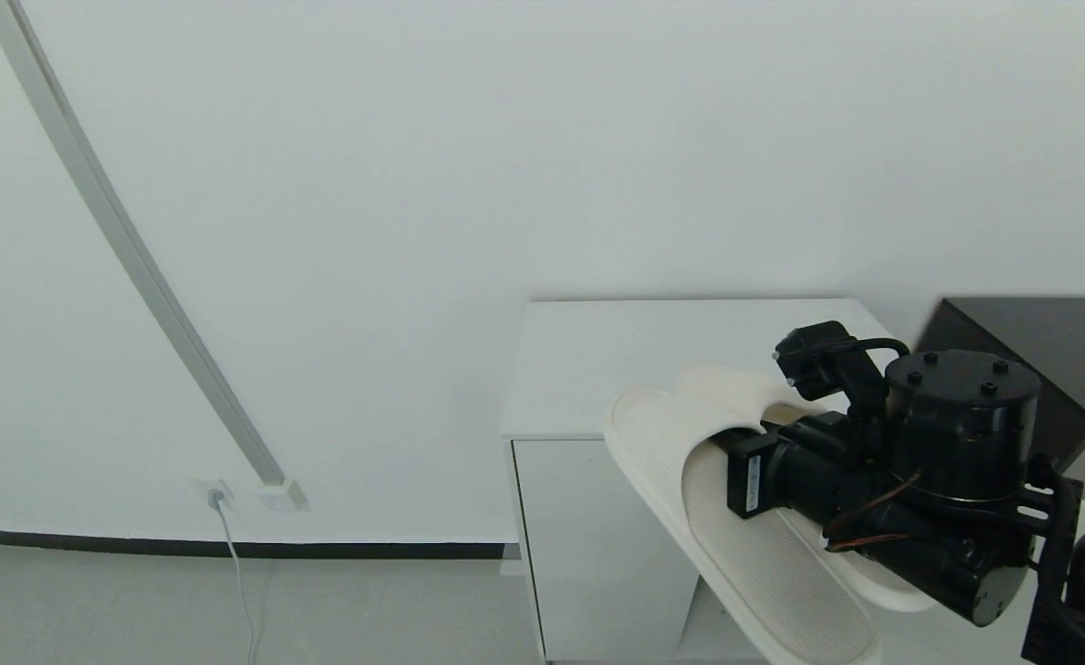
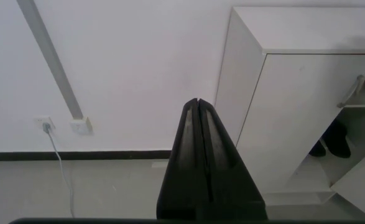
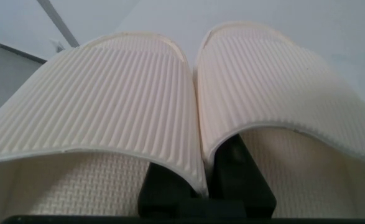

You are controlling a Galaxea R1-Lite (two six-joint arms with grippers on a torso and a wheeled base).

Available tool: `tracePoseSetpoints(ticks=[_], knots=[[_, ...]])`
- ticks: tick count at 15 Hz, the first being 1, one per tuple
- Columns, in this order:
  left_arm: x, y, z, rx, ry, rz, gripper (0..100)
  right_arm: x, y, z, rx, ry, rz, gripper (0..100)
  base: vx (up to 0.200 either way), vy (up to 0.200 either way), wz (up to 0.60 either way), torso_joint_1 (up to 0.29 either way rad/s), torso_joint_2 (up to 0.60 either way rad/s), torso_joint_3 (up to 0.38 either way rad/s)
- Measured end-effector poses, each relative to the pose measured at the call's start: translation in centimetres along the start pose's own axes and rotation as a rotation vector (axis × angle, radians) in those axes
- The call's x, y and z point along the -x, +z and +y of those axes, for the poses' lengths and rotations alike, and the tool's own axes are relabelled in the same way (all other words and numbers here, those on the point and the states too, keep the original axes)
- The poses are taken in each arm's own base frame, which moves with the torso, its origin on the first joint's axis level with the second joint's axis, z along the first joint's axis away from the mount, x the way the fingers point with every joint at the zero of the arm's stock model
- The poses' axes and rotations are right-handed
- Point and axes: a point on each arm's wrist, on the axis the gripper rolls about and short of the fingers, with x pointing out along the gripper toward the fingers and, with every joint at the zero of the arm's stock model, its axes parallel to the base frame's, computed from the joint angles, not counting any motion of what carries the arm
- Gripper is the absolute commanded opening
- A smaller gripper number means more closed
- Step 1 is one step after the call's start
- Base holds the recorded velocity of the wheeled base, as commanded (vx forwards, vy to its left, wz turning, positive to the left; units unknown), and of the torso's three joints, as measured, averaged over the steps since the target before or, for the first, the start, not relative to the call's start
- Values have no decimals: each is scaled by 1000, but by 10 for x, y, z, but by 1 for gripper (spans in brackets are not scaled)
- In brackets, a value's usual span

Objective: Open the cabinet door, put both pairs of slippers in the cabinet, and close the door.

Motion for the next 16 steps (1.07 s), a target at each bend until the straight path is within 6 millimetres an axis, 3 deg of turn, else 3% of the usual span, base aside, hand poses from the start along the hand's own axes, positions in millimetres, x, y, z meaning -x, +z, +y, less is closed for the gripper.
tracePoseSetpoints(ticks=[10, 16], knots=[[0, 0, 0, 0, 0, 0, 0, 0, -2, 1, 14, 2, 5, 0, 0, 0, 0, 0, 0, 0], [0, 0, 0, 0, 0, 0, 0, 0, -3, 1, 15, 2, 10, 0, 0, -200, 0, 4, 1, 2]])
